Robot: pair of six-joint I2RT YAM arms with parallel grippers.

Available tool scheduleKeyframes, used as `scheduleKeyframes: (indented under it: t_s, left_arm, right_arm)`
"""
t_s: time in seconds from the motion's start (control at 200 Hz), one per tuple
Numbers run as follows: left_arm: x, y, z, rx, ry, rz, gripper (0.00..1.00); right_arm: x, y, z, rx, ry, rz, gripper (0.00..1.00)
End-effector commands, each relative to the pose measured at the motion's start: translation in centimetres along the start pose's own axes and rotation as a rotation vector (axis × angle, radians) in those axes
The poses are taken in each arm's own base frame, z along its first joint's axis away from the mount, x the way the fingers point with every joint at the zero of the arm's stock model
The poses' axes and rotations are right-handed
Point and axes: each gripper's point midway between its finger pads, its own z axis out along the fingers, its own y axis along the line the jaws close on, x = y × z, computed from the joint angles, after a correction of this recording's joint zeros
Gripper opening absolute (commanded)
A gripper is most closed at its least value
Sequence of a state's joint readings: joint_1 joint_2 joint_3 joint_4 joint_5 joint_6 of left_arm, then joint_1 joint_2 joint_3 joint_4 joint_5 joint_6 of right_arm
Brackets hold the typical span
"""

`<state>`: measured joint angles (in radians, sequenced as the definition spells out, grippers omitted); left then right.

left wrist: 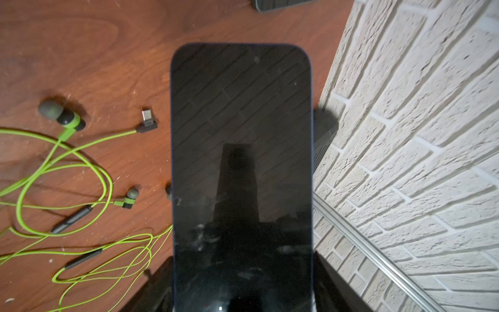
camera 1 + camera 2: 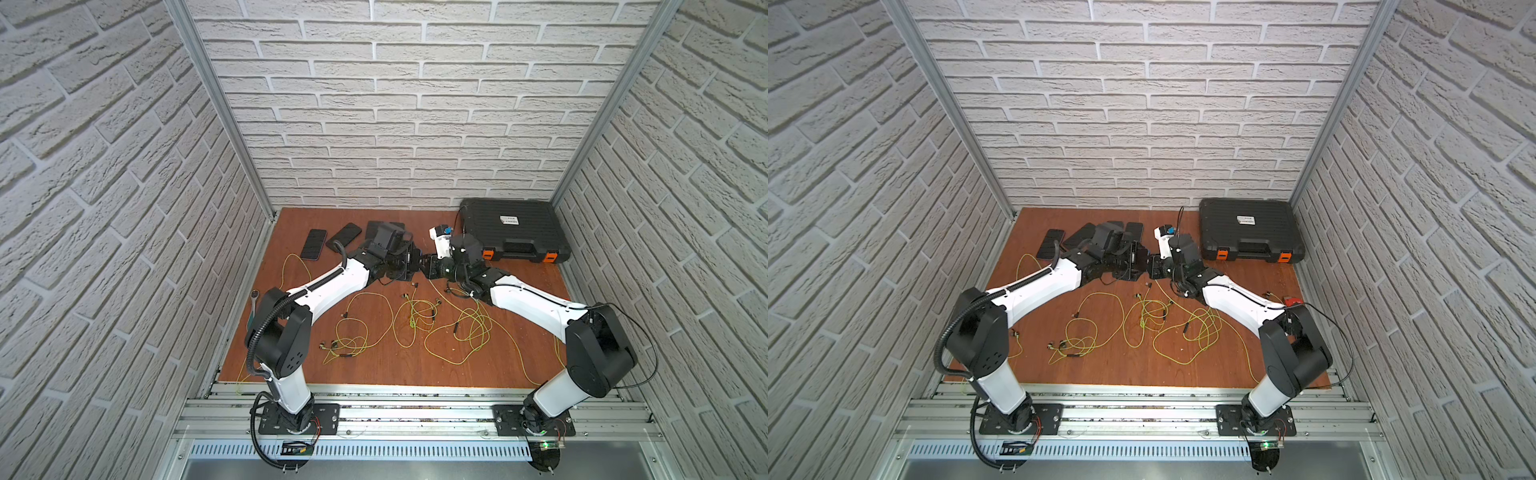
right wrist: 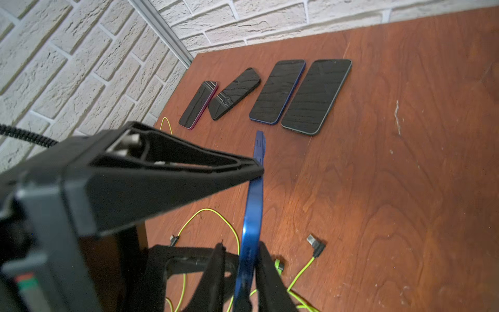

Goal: Plug wired earphones into phones
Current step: Insert the wired earphone into the phone, then place the phone at the center of the board.

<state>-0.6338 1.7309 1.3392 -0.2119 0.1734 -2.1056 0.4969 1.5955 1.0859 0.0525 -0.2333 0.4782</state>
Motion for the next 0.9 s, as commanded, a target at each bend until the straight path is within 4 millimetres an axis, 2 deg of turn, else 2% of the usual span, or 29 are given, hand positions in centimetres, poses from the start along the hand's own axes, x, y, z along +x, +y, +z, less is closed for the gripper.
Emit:
scheduleKeyframes:
  t_s: [0.0,0.18,0.37,0.475,0.595,0.895]
  left_arm:
    - [2.0,-2.0,-1.3,0.048,0.070,-0.033,0.00]
    - [1.2,-1.2,-0.9,0.023,0.046,-0.019,0.00]
    - [0.5,-0.9,-0.7,-0.004,0.011,0.025,0.00]
    - [0.2,-0.9,-0.6,-0.024,-0.013,0.070,0.00]
    - [0.3,-1.0,-0.5,-0.056,-0.032,0.146,0.00]
    - [1.6,-0.9,0.3,-0.082,-0.028,0.236,0.00]
  right_arm:
    - [-1.4,0.9,-2.5,-0.005,-0.001,-0.007,0.36]
    - [-1.8,0.0,-5.6,0.003,0.023,0.028,0.47]
    - [-1.7,-0.7,-7.6,0.022,0.063,0.067,0.47]
    - [-1.3,-0.9,-7.0,0.029,0.118,0.094,0.43]
    - [-1.8,-0.4,-5.5,-0.018,0.134,0.138,0.37]
    - [-2.1,-0.7,-3.0,-0.037,0.158,0.174,0.35]
